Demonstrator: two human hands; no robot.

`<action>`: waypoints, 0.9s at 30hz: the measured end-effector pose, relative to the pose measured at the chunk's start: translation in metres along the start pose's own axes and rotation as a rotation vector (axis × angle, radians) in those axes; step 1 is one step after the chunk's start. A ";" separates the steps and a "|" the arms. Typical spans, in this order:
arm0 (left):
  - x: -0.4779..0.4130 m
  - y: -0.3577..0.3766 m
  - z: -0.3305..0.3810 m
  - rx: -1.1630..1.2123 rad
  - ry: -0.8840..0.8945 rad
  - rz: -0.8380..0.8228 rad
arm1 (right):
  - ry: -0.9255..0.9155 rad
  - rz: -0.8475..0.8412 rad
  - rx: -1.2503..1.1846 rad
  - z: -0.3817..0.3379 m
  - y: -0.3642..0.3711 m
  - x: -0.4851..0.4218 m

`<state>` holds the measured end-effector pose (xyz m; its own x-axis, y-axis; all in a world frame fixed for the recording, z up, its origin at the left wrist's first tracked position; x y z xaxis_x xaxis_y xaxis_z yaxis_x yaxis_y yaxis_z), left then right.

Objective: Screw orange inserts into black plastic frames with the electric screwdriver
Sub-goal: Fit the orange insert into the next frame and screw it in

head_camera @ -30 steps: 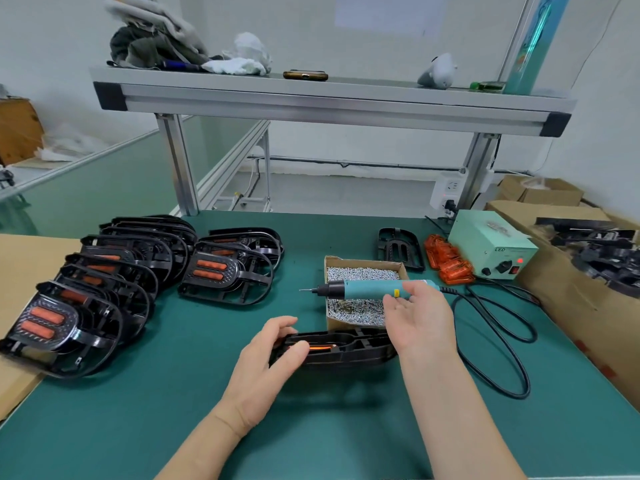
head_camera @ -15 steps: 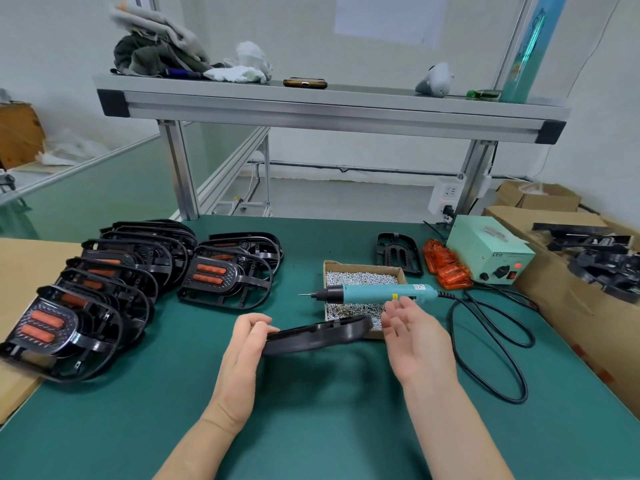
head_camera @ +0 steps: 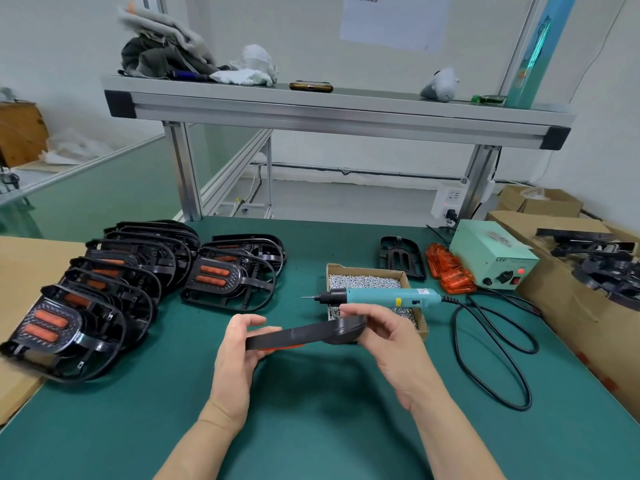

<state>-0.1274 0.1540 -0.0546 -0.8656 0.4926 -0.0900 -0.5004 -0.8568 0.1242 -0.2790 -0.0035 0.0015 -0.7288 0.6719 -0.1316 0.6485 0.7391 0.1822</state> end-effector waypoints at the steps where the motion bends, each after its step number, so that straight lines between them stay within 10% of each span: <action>1: 0.000 0.000 0.001 0.010 -0.007 0.010 | -0.007 -0.001 -0.003 -0.001 -0.001 -0.001; 16: -0.003 -0.007 -0.001 0.137 -0.006 0.151 | -0.005 0.135 0.231 0.009 0.017 -0.010; 27: -0.007 -0.009 -0.002 0.179 -0.062 0.201 | 0.040 0.266 -0.031 0.004 0.039 -0.030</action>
<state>-0.1170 0.1581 -0.0575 -0.9445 0.3282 0.0141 -0.3084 -0.9006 0.3063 -0.2311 0.0058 0.0085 -0.5421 0.8395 -0.0361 0.8120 0.5344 0.2347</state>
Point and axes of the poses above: each hand's wrist, its own x-axis away from the middle knuckle, its own y-axis out of the palm, z = x × y, the point moved 2 cm from there along -x, towards the middle knuckle, and after that the axes turned 10 degrees about -x, right-handed, at the moved point
